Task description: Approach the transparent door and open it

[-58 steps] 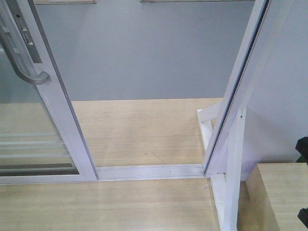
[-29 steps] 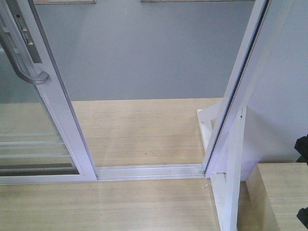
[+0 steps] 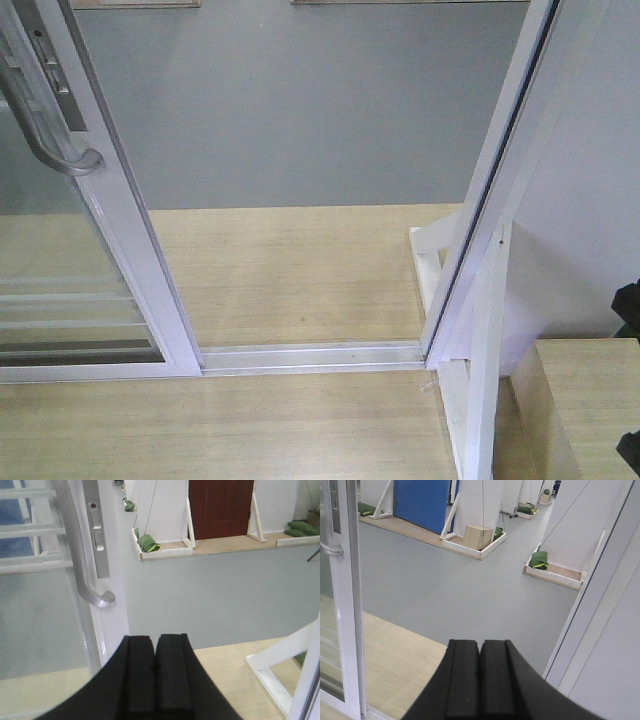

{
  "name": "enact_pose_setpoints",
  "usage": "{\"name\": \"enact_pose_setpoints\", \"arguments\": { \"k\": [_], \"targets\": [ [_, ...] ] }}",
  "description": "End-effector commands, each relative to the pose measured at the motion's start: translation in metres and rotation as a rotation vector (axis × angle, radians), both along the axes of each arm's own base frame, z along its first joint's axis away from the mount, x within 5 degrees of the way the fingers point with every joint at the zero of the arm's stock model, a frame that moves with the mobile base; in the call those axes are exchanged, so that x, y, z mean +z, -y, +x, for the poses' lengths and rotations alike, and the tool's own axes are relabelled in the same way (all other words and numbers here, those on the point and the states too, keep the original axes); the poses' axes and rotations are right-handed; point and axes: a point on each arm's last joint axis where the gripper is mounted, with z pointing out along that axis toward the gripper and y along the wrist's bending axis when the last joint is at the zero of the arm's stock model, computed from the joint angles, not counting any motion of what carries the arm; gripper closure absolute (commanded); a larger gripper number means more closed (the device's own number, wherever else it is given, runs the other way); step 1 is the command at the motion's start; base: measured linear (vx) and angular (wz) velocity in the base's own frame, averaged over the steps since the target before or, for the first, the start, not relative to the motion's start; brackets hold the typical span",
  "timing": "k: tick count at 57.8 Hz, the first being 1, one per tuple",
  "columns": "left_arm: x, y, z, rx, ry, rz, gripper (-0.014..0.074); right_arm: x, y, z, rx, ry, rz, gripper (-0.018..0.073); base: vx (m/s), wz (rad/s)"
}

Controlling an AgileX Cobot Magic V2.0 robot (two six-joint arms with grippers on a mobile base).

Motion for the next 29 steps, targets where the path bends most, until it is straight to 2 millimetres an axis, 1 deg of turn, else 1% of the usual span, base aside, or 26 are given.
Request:
{"name": "enact_pose_setpoints", "arguments": {
  "k": [1,6,8,10,16,29],
  "targets": [
    [-0.007,-0.001,0.0,0.011,0.113,-0.002,0.0602,0.015,-0.002,0.001,0.022,0.084,0.03,0.0564,0.0,0.0],
    [-0.033,-0.002,0.003,0.023,0.133,-0.052,0.0602,0.015,-0.003,0.001,0.023,0.083,0.029,0.0564,0.0,0.0],
    [-0.039,-0.002,0.004,0.026,0.114,-0.079,0.0602,0.015,-0.002,0.001,0.022,0.083,0.029,0.0564,0.0,0.0],
    [-0.04,-0.001,0.004,0.021,0.073,-0.069,0.0602,0.015,-0.002,0.001,0.022,0.083,0.029,0.0564,0.0,0.0],
    [-0.042,-0.001,0.003,0.017,0.031,-0.077,0.0602,0.015,-0.002,0.001,0.022,0.084,0.025,0.0564,0.0,0.0],
    [-0.044,0.0,0.003,0.015,0.006,-0.071,0.0602,0.015,-0.002,0.001,0.022,0.084,0.025,0.0564,0.0,0.0]
  ]
}}
